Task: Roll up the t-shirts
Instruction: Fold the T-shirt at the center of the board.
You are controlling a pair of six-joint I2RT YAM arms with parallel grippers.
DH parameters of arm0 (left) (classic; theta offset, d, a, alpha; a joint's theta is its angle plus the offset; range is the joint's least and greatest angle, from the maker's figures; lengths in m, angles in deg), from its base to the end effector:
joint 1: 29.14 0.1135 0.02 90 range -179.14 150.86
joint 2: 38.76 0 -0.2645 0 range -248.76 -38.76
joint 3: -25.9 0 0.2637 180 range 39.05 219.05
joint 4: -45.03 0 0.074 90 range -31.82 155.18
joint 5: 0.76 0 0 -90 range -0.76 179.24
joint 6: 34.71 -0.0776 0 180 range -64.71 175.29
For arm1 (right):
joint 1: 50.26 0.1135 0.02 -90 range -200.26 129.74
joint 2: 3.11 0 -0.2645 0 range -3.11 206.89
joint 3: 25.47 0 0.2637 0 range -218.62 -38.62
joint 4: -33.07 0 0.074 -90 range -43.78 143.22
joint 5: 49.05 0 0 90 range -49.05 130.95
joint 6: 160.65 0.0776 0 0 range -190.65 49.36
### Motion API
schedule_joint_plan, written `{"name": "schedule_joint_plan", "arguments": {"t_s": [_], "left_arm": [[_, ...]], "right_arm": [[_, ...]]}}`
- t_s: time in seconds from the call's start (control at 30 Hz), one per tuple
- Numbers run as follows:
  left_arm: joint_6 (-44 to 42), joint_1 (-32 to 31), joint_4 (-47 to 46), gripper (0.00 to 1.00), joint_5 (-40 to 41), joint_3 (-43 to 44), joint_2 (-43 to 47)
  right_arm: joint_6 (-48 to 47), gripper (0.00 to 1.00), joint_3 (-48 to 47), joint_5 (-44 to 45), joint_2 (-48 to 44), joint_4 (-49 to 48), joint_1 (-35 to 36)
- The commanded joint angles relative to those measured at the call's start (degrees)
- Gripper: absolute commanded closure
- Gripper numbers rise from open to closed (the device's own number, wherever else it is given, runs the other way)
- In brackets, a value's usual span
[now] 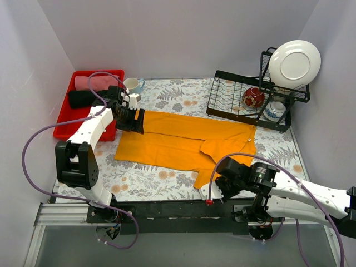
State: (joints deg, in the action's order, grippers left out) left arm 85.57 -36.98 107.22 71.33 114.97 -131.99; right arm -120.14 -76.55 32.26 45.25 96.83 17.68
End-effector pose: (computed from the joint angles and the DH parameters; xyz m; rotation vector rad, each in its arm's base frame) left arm 0.3506 -0.0724 0.2230 -0.4527 2.7554 -0.6065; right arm 0.0570 0.1718 0.1918 -2.2918 1.3318 0.3085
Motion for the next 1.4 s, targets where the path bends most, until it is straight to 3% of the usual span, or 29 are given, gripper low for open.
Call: {"name": "schedule_joint_plan", "arguments": {"t_s": [0.0,0.1,0.27,0.43,0.6,0.93,1.17,1.37], "left_arm": [[3.0,1.1,7.5,0.28,3.5,-1.3,4.5],[2.8,2.1,7.1,0.3,7.2,-6.1,6.4],[-2.3,3.7,9.4,0.44,12.7,-9.0,7.0],[-6.3,6.3,7.6,0.44,20.0,-15.0,9.9],[-5.0,10.1,6.3,0.49,18.0,-14.0,6.6],[-4.8,10.5,-0.3,0.6,13.4,-17.5,0.3],[-6.2,10.6,-1.0,0.61,14.5,-17.8,-1.2],[-6.2,10.6,0.1,0.73,12.6,-17.7,-2.4]], "right_arm": [[6.3,0.99,-2.9,1.8,-2.0,3.9,-8.1],[6.2,0.99,-3.7,1.4,-1.1,2.3,-14.0],[6.1,0.99,-6.5,1.2,0.2,2.2,-17.0],[5.7,0.99,-6.7,1.2,-0.8,3.5,-17.3],[6.5,0.99,-5.4,0.5,-1.4,2.9,-17.8],[6.1,0.99,-5.7,1.2,-1.2,3.4,-18.1],[5.9,0.99,-5.1,0.8,-1.8,3.6,-19.8],[5.8,0.99,-5.8,1.5,-1.4,3.0,-20.6]]}}
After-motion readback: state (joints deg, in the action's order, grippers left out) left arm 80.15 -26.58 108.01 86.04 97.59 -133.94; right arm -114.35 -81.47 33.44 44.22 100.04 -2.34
